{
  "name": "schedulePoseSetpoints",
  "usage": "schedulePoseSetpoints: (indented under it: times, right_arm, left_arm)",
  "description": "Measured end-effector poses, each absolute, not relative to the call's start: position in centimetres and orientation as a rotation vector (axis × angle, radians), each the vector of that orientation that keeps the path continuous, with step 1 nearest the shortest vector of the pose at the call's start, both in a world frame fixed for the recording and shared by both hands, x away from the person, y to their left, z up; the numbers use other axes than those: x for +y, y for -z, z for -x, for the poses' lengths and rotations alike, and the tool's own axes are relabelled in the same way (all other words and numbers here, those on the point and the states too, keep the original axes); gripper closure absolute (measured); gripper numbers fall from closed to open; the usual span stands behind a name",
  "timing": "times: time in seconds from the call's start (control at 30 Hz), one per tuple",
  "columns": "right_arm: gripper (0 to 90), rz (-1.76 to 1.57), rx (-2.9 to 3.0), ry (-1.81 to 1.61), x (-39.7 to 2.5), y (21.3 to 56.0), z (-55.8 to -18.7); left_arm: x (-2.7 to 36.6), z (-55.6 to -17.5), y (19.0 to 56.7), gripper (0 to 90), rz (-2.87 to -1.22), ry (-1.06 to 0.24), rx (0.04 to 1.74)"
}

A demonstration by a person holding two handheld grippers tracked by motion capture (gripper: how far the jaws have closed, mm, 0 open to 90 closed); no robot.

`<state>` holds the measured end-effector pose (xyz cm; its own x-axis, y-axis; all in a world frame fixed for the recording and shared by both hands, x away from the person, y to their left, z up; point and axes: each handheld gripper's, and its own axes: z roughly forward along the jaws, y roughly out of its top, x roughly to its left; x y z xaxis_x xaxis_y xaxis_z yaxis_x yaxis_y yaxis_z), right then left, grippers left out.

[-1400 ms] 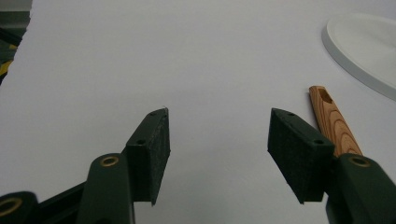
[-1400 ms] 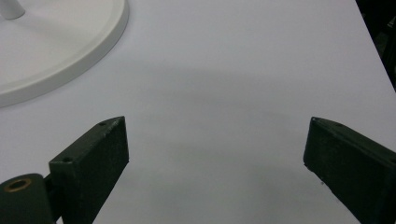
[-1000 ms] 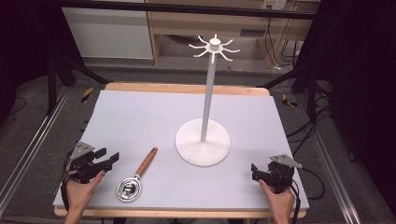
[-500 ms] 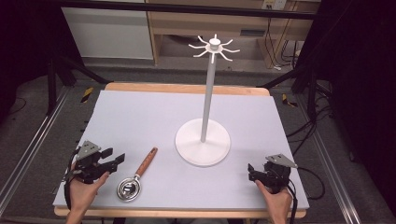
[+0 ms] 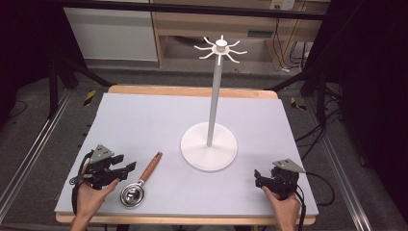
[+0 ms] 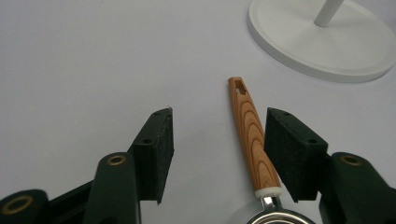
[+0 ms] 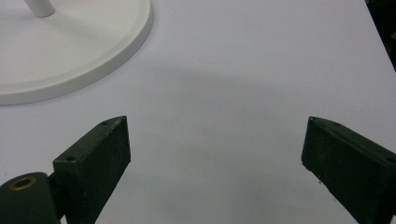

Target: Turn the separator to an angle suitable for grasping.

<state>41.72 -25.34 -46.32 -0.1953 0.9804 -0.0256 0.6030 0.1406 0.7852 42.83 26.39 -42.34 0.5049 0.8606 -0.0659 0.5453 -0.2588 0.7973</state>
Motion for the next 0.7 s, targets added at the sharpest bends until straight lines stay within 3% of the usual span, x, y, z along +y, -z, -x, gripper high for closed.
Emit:
schedulePoseSetpoints:
  times: [0.7]
  right_arm:
    - [8.0,-1.504,1.885,-0.871,-25.1,46.1,-41.7]
  left_arm:
    - [23.0,-44.6,41.6,45.1,-2.079,-0.475,1.113]
